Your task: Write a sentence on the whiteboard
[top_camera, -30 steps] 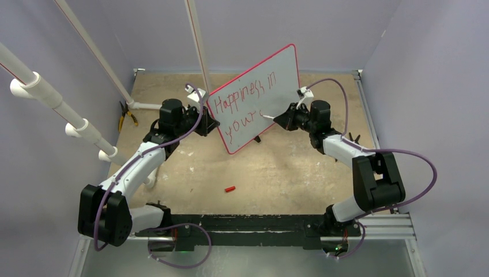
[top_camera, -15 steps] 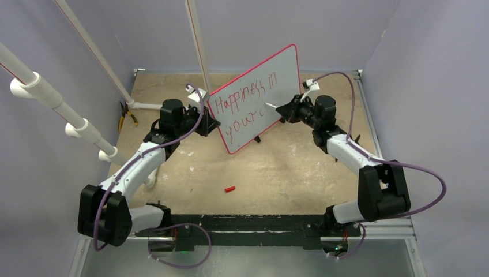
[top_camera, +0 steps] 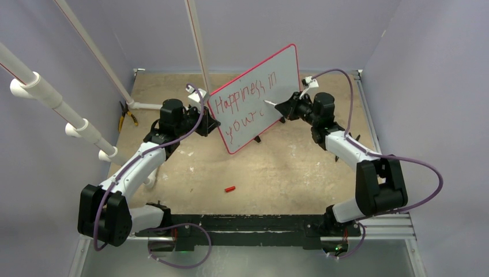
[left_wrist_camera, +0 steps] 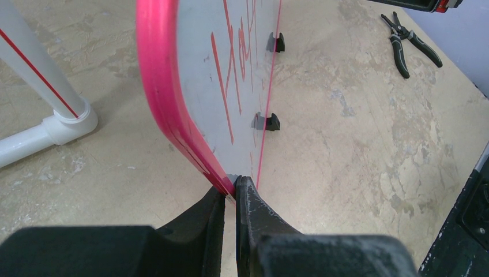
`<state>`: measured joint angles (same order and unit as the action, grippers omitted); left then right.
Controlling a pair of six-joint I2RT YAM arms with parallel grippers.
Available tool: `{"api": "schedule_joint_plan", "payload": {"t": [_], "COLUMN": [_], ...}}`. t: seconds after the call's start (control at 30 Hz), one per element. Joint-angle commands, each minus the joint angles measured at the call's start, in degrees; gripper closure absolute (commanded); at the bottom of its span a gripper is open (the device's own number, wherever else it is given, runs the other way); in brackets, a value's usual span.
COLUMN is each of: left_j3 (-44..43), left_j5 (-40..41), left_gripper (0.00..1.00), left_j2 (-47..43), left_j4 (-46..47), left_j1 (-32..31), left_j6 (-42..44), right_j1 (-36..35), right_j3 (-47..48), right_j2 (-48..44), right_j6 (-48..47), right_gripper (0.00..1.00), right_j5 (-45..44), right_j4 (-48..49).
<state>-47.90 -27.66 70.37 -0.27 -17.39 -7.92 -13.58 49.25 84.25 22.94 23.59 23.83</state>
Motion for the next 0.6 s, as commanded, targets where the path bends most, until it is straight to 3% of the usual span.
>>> {"api": "schedule_joint_plan", "payload": {"t": [0.0,0.57], "left_j3": [-0.6,-0.6], "left_j5": [-0.9,-0.9], "left_gripper": [1.00,1.00], "left_j2": [0.7,0.8], "left_j4": [-1.9,-1.9], "left_j1": [-1.1,-1.2], "left_j6": [1.9,1.9], "right_j1": [-0.2,-0.3], "right_j3": [-0.4,-5.3], "right_j2": [0.6,0.5], "right_j6": [0.1,0.1], "right_gripper": [1.00,1.00], "right_j5": [0.3,-0.2], "right_j4": [1.6,1.5]}}
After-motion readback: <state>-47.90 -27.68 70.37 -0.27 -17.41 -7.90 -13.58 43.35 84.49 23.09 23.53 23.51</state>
